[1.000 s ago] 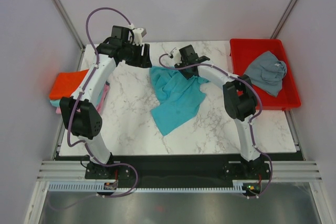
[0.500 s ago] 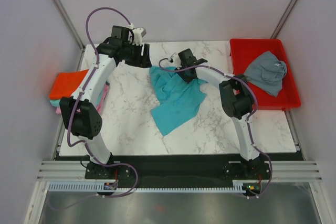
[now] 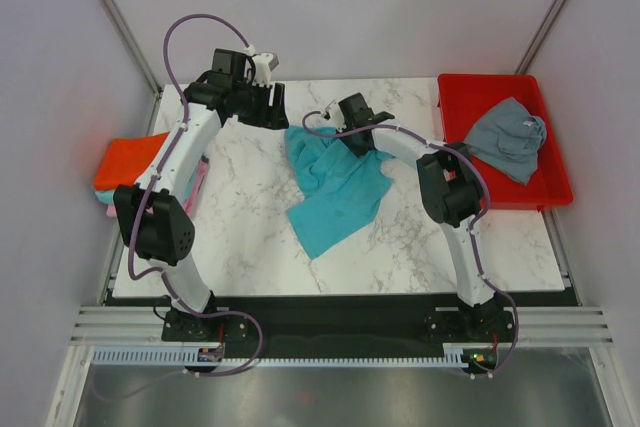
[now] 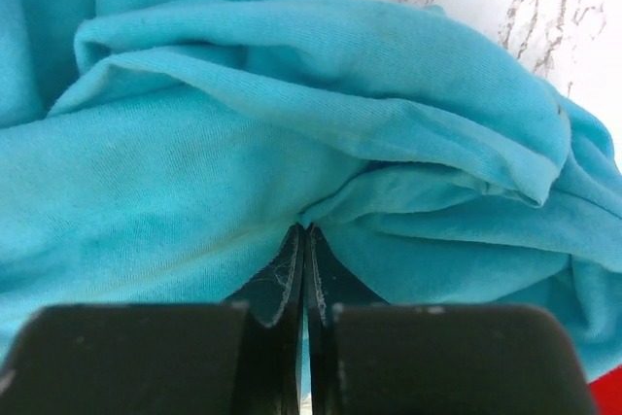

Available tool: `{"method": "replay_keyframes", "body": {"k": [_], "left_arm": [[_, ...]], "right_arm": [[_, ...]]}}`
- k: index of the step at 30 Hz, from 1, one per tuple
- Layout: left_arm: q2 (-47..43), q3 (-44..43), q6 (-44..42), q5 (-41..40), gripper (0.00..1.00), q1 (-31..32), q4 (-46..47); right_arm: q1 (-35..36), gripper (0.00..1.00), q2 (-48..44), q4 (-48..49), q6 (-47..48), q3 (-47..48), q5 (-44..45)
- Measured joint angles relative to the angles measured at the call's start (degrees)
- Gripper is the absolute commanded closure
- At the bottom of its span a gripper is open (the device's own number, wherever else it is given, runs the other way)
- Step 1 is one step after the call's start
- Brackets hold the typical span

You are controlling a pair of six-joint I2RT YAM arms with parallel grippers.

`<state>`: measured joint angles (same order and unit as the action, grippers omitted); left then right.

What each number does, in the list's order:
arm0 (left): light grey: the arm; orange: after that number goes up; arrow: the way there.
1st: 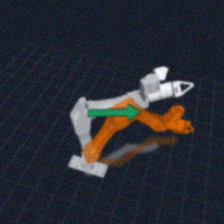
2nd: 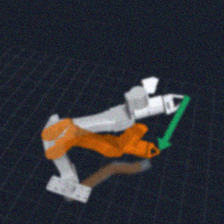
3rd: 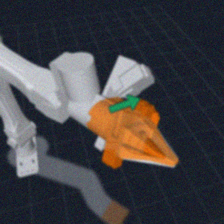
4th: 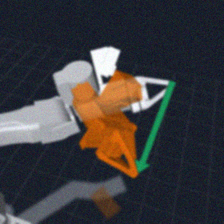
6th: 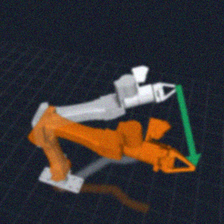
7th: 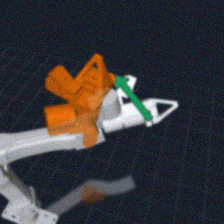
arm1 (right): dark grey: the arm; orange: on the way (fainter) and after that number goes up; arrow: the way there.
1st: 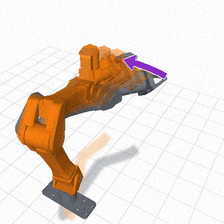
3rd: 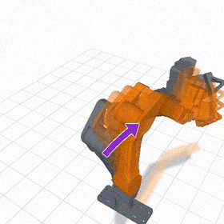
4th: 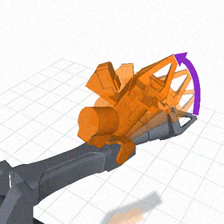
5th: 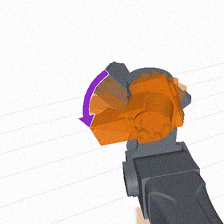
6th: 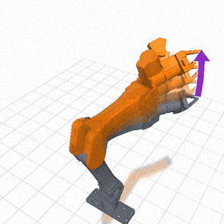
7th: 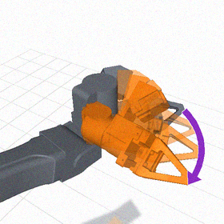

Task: Fold and stack the t-shirts
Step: Flatten the tshirt out

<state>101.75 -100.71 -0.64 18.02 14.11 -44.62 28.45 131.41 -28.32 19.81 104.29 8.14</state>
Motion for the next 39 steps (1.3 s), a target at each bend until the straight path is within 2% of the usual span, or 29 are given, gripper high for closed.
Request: {"method": "replay_keyframes", "body": {"k": [2, 16, 19, 25, 32, 39], "left_arm": [[0.04, 0.0, 0.0, 0.0, 0.28, 0.0, 0.02], [5.05, -0.66, 0.76, -0.02, 0.25, 0.0, 0.35], [8.13, -2.84, 0.83, -0.48, 0.25, 0.0, 0.48], [19.47, -13.07, 0.68, -3.61, 0.26, 0.0, 0.61], [30.05, -19.96, -0.22, -7.8, 0.37, -0.17, 0.63], [36.57, -24.37, -0.72, -8.85, 0.42, -0.33, 0.63]], "right_arm": [[0.0, 1.0, -0.22, -0.04, -0.02, 0.0, 0.5], [0.07, 1.0, -9.38, -1.29, 0.11, 5.07, 2.34], [0.04, 1.0, -10.82, -1.31, 0.07, 6.69, 2.34], [0.07, 1.0, -13.27, -2.6, 0.22, 7.69, 2.58], [0.07, 1.0, -15.93, -3.63, 1.49, 11.52, 3.39], [0.07, 1.0, -20.13, -3.5, 1.66, 12.46, 3.8]]}}
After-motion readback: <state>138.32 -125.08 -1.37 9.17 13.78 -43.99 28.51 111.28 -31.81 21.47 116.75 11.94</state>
